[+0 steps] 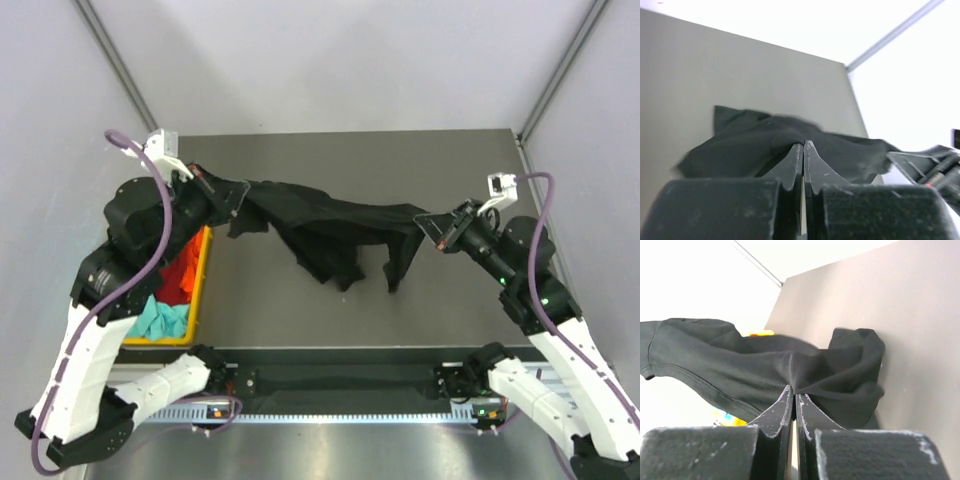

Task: Fold and stack the t-shirts
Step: Flatten the tshirt out

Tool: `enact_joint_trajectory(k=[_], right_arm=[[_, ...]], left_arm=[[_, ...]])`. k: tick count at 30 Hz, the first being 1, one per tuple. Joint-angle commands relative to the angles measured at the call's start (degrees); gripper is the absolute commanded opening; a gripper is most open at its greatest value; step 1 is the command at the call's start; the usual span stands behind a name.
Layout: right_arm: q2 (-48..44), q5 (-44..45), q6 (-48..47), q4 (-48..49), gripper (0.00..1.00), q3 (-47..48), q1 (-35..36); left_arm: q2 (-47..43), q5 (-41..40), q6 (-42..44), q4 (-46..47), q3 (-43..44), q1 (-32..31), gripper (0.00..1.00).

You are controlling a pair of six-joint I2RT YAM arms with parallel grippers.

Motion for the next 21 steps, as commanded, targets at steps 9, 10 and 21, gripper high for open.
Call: enact_joint_trajectory(k=[9, 10, 21], right_arm=[[2.3, 10.9, -0.1, -7.2, 0.00, -6.9, -0.7], [3.8, 12.3, -0.8, -7.2, 0.00, -7.4, -1.3], [25.4, 9.7, -6.5, 4.1, 0.29, -7.9, -15.2]], left_arm=[[19.7, 3.8, 11.8, 22.1, -6.1, 0.2, 0.00], [21.7, 2.8, 12.8, 27.7, -5.9, 0.3, 0.00], [69.4, 6.8, 16.9, 56.5, 23.9, 2.4, 0.00]])
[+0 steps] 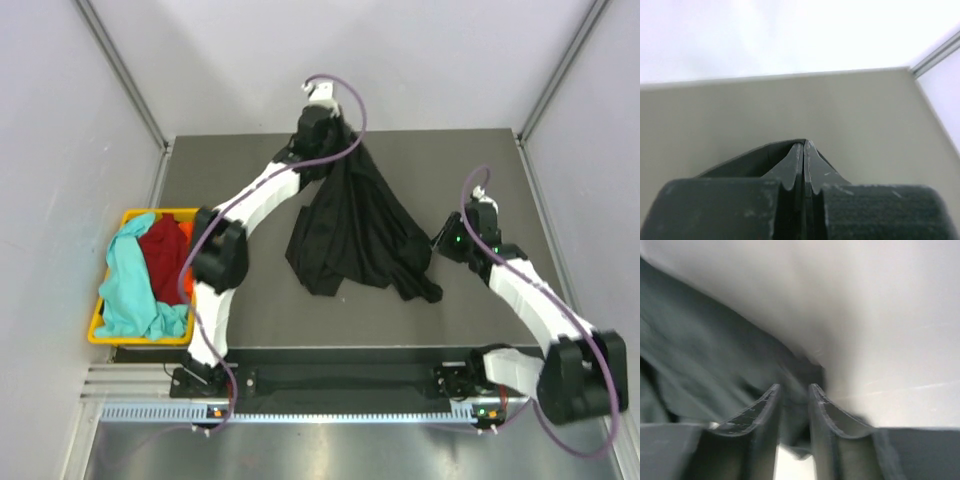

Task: Fold and stack the t-shirts
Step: Flatten the tshirt out

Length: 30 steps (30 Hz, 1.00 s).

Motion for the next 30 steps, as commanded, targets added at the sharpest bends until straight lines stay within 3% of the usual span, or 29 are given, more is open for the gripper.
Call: enact_joint_trajectory(k=[1, 3, 4, 6, 7, 9, 11, 17, 21, 25, 30], right_arm=[[6.8, -1.6, -2.9, 6.1, 0.33, 4.5, -5.4], [9.6, -3.6, -3.6, 4.1, 0.44, 7.1, -6.6], [11.3, -3.7, -3.8, 2.0, 0.48, 8.8, -6.7], [12.1, -3.6, -3.4, -0.5, 0.55, 9.3, -7.1], [12.1, -3.9, -3.0, -1.7, 0.56, 9.2, -7.5], [11.2, -5.4, -2.7, -3.9, 0.56, 7.7, -7.8], [9.1, -6.1, -3.0, -4.2, 0.54, 6.0, -7.8], [5.2, -7.0, -8.1, -3.0, 0.46, -0.2, -7.7], [3.9, -3.7, -10.0, -4.2, 0.36, -1.8, -7.8], [4.2, -3.0, -11.6, -5.5, 0.37, -2.5, -7.7], [4.6, -5.0, -11.9, -5.0, 0.37, -2.0, -6.7]], left_arm=[[13.9, 6.4, 1.4, 9.7, 20.9, 1.1, 0.00], [22.3, 8.5, 0.6, 6.7, 27.6, 1.4, 0.00], [24.0, 8.9, 0.8, 5.8, 31.8, 1.6, 0.06], [24.8, 8.3, 1.7, 3.4, 32.3, 1.7, 0.28], [23.9, 7.6, 2.2, 2.4, 30.1, 1.7, 0.45], [18.7, 7.3, 3.8, 1.2, 22.6, 1.6, 0.65], [11.2, 7.2, 4.7, 0.1, 16.2, 1.6, 0.74], [-9.0, 4.0, 0.2, -12.0, -7.0, 1.3, 0.69], [-19.0, 8.3, -4.5, -16.6, -23.2, 1.1, 0.68], [-25.7, 13.6, -9.2, -14.3, -35.1, 0.8, 0.66], [-30.2, 11.2, -9.7, -15.1, -40.9, 0.5, 0.65]])
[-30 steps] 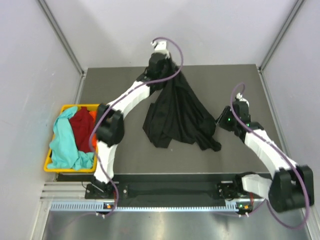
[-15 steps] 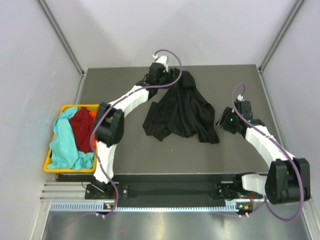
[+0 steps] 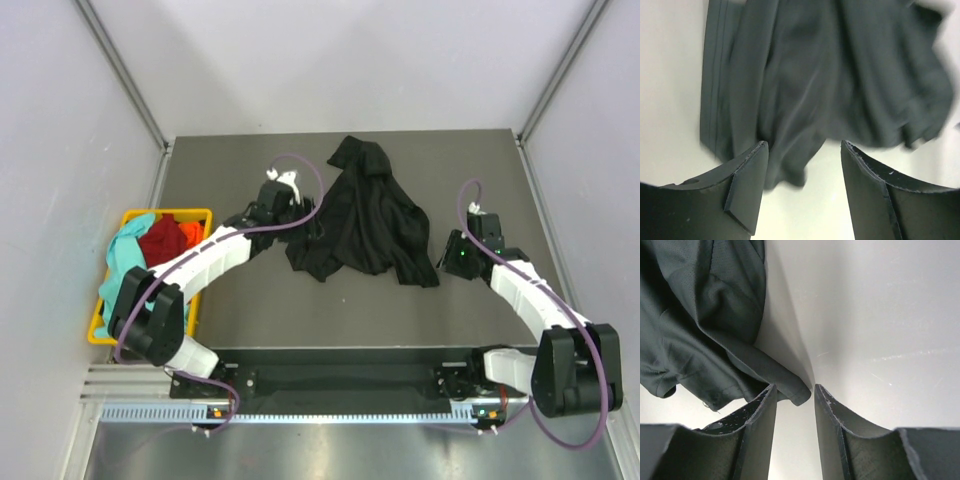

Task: Fold and stack the t-shirts
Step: Flatten the tshirt out

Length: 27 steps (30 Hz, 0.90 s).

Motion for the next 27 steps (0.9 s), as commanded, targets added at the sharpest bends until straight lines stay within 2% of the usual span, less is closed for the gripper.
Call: enact_joint_trajectory(k=[1, 6, 19, 27], right_arm=[[0.1, 0.4, -1.3, 0.9, 0.37, 0.4, 0.7], [2.6, 2.1, -0.2, 3.9, 0.38, -2.4, 2.7], [-0.2, 2.6, 3.2, 10.2, 0.39, -8.7, 7.6], [-0.4, 9.9, 3.3, 9.0, 0.36, -6.5, 12.8]], left_arm=[[-2.2, 0.3, -2.0, -1.3, -2.3, -0.2, 0.65], [-1.0, 3.0, -3.4, -1.3, -3.2, -0.2, 0.66], [2.8, 3.7, -3.8, -0.4, -4.4, -0.2, 0.66], [5.4, 4.7, -4.9, 1.2, -5.1, -0.2, 0.64]])
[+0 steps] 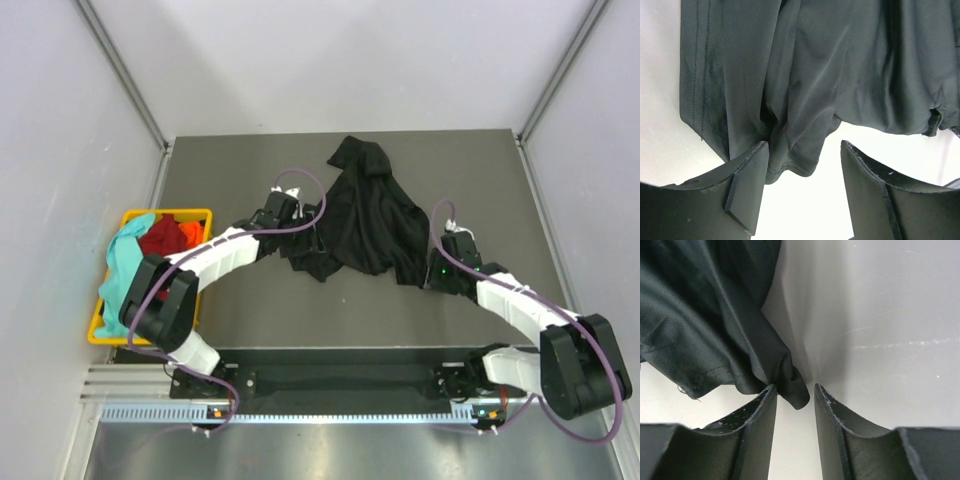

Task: Fold and stack the t-shirts
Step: Flatten the tshirt out

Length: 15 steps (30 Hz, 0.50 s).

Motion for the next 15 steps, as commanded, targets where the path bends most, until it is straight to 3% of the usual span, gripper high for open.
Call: enact_joint_trajectory(k=[1, 6, 11, 15], right_arm=[[-0.6, 4.4, 0.6, 1.6, 0.36, 2.1, 2.1], [-0.6, 6.5, 1.0, 0.0, 0.36, 3.8, 4.4], [-1.3, 8.0, 1.2, -1.3, 0.44, 5.0, 5.9], [-0.8, 8.7, 0.7, -2.1, 0.40, 5.4, 6.1]], left_arm=[[1.3, 1.1, -0.9, 3.2, -0.5, -0.1, 0.64], [1.9, 0.5, -0.6, 3.4, -0.6, -0.1, 0.63], [3.5, 0.6, -0.4, 4.6, -1.0, -0.1, 0.60], [4.4, 1.0, -0.5, 5.1, -1.0, -0.1, 0.56]])
